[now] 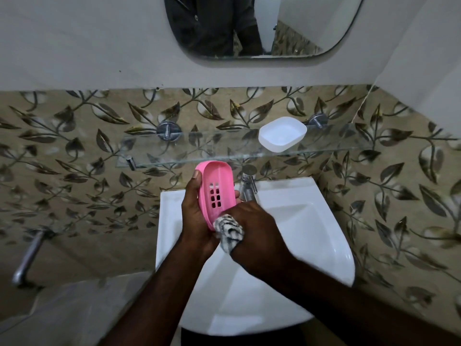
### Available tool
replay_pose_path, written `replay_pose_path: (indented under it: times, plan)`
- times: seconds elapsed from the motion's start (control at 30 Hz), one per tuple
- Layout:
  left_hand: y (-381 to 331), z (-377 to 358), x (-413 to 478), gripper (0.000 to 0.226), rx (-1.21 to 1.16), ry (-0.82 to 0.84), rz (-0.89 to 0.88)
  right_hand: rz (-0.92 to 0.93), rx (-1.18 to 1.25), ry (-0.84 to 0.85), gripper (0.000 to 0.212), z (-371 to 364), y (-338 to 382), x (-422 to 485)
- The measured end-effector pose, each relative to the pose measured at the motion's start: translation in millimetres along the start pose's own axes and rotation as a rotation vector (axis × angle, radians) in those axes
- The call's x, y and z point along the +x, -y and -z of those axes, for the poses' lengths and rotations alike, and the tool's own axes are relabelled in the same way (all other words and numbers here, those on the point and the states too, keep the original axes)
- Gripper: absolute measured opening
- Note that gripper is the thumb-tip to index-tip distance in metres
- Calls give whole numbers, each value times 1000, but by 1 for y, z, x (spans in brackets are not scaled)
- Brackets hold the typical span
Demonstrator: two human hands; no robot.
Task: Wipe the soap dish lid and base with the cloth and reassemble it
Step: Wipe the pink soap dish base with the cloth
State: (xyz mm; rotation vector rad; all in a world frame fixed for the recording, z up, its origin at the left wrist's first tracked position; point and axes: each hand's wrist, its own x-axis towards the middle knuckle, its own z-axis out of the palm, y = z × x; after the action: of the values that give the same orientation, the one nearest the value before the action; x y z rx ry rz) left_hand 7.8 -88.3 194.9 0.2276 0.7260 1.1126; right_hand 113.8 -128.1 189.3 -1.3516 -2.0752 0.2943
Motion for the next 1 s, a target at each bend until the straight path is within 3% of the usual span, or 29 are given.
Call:
replay_pose_path:
  times: [0.07,0.13,0.23,0.3,0.37,0.43,0.53,0.6,0.7,0.83,0.93,1.0]
  plan:
    - [2,2,-2,79,-6,14,-17,-99,129,-52,14,-3,15,-3]
    - [-1,4,-1,79,25,45,-10,-29,171,-60,17,0,12,-6]
    - [-2,6,0,78,40,47,15,196,-31,36,28,8,-13,-7]
    - [-3,6,1,74,36,38,29,208,-142,93,27,7,-27,-5]
    - [-3,7,2,66,29,0,-5,148,-143,109,19,0,-26,-2]
    - [-3,8,5,67,71,-38,-56,12,3,43,6,-8,-9,2]
    - [-1,8,4,75,110,-32,-81,-166,217,-44,20,-11,11,6]
    - [-2,10,3,73,118,-19,-66,-40,188,-24,5,-9,7,1]
    - [-4,14,3,70,87,8,-7,245,-79,87,8,-3,-23,-3]
    - [-3,22,4,68,53,53,27,368,-270,114,24,3,-45,-3]
    - [-9,29,7,73,-10,74,10,298,-70,90,25,11,-37,3]
    - [-13,38,11,72,-26,110,1,15,295,-9,26,17,-31,8]
